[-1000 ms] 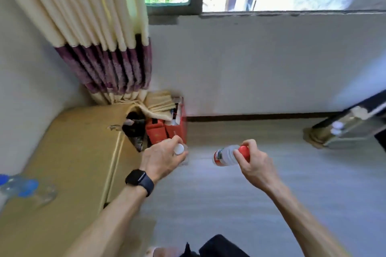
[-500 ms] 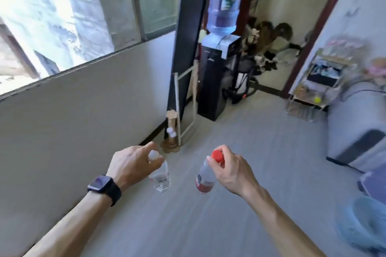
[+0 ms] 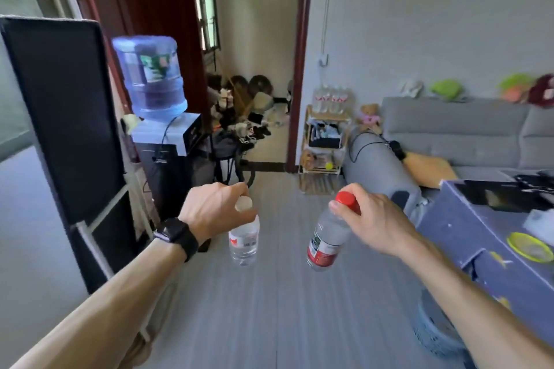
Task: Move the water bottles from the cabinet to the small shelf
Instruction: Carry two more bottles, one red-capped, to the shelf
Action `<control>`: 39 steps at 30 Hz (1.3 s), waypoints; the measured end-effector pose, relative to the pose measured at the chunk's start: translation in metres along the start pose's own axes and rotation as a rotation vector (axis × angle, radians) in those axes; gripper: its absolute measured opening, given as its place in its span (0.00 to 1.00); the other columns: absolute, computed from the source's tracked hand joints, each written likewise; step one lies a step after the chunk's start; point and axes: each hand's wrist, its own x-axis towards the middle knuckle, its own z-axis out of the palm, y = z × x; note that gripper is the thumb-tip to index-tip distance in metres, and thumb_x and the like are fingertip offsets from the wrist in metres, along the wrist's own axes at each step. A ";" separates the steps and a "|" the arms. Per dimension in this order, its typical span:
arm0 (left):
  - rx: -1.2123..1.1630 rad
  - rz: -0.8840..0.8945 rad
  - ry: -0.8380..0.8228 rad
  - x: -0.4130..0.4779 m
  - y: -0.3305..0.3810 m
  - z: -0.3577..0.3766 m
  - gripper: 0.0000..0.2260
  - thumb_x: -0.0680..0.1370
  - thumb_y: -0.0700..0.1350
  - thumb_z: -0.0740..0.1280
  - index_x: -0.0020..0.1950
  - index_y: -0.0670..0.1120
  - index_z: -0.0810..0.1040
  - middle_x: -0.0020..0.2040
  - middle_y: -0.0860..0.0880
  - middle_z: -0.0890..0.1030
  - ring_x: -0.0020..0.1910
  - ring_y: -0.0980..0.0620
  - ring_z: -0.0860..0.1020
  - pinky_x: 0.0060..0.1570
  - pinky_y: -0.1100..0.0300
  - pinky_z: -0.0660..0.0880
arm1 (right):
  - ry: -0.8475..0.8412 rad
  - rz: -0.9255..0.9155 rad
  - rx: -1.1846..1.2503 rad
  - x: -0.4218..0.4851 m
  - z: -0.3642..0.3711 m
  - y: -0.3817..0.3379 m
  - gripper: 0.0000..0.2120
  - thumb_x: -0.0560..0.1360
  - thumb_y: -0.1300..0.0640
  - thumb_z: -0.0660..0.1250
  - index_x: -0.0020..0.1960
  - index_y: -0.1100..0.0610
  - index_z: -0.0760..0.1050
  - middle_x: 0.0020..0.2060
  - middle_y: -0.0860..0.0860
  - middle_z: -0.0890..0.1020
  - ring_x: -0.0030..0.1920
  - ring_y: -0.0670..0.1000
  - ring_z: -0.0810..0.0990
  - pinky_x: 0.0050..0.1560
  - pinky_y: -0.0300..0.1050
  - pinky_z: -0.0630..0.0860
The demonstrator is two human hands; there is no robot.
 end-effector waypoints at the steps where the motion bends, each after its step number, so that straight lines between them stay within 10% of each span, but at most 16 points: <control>1: -0.009 0.020 0.004 0.029 0.003 0.004 0.17 0.73 0.67 0.61 0.51 0.56 0.75 0.43 0.52 0.82 0.43 0.49 0.80 0.37 0.58 0.75 | 0.026 0.016 -0.010 0.019 -0.006 0.010 0.17 0.78 0.36 0.57 0.53 0.48 0.68 0.49 0.53 0.83 0.52 0.59 0.79 0.47 0.53 0.74; 11: 0.066 0.144 0.101 0.286 0.068 0.048 0.18 0.72 0.66 0.62 0.47 0.52 0.77 0.36 0.52 0.80 0.41 0.48 0.80 0.40 0.60 0.67 | 0.249 0.069 0.053 0.200 -0.037 0.140 0.19 0.72 0.31 0.63 0.40 0.47 0.70 0.25 0.44 0.73 0.30 0.45 0.72 0.31 0.44 0.64; 15: 0.062 0.199 0.054 0.382 0.093 0.061 0.15 0.74 0.66 0.62 0.43 0.54 0.72 0.30 0.55 0.72 0.36 0.51 0.74 0.53 0.58 0.68 | 0.222 0.011 0.114 0.275 -0.053 0.198 0.20 0.70 0.32 0.67 0.37 0.48 0.70 0.26 0.37 0.74 0.29 0.44 0.71 0.30 0.42 0.63; 22: -0.030 0.206 -0.116 0.535 0.115 0.090 0.16 0.74 0.66 0.63 0.52 0.57 0.75 0.44 0.53 0.81 0.44 0.50 0.79 0.40 0.56 0.74 | 0.141 0.006 0.096 0.418 -0.063 0.274 0.19 0.72 0.33 0.67 0.37 0.47 0.69 0.25 0.32 0.73 0.27 0.46 0.68 0.31 0.44 0.63; 39: 0.052 0.321 -0.124 0.910 0.112 0.200 0.19 0.77 0.67 0.59 0.57 0.54 0.73 0.41 0.53 0.77 0.39 0.51 0.76 0.35 0.58 0.71 | 0.105 0.138 0.119 0.768 -0.018 0.427 0.20 0.69 0.31 0.67 0.40 0.49 0.73 0.22 0.41 0.73 0.27 0.44 0.72 0.36 0.47 0.74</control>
